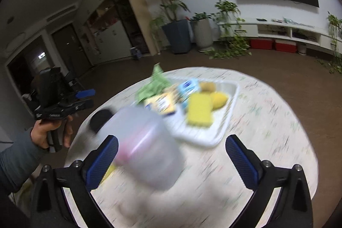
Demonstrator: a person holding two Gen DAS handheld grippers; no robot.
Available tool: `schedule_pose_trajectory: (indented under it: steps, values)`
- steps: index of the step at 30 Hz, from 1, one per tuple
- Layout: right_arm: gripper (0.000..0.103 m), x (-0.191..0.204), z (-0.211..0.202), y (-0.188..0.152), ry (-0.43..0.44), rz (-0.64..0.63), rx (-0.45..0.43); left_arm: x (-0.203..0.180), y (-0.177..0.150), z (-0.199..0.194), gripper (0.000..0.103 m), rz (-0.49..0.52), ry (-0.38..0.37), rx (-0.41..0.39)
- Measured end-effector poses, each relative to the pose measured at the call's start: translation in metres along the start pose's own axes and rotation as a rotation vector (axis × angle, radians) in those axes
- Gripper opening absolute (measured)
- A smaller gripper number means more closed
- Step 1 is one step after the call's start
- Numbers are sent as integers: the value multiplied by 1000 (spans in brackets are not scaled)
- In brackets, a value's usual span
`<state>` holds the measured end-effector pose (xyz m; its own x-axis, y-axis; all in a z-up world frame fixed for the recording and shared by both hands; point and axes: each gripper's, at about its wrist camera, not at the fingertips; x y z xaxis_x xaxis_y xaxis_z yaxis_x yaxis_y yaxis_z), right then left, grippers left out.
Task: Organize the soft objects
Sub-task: 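Move the left gripper to the yellow sponge while the right approaches the beige knitted pouch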
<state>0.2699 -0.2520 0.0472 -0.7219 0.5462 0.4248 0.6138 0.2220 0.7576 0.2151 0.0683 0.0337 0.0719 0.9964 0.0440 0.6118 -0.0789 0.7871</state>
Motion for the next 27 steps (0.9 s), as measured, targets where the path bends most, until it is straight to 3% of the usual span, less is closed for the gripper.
schedule_pose_trajectory:
  steps: [6, 11, 15, 19, 27]
  values:
    - [103, 59, 9, -54, 27, -33, 66, -37, -58, -35, 103, -15, 14, 43]
    - [103, 90, 31, -81, 18, -100, 152, -60, -82, -33, 103, -31, 35, 132]
    - [101, 98, 52, -96, -38, -162, 228, -70, -89, -25, 103, -10, 85, 162]
    - [86, 92, 68, -105, -59, -154, 268, -75, -94, -16, 103, 27, 130, 175]
    - [80, 80, 85, -112, -89, -152, 302, -66, -104, 7, 103, -56, 118, 245]
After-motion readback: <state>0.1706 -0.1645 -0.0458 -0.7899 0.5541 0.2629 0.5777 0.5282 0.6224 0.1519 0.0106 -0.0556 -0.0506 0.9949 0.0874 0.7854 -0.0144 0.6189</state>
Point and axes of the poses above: each gripper's, at about its wrist camera, not at the fingertips, and z roughly the way its jaws point, x to its left, y to its top, and after that the axes turned 14 degrees about y, right-handed
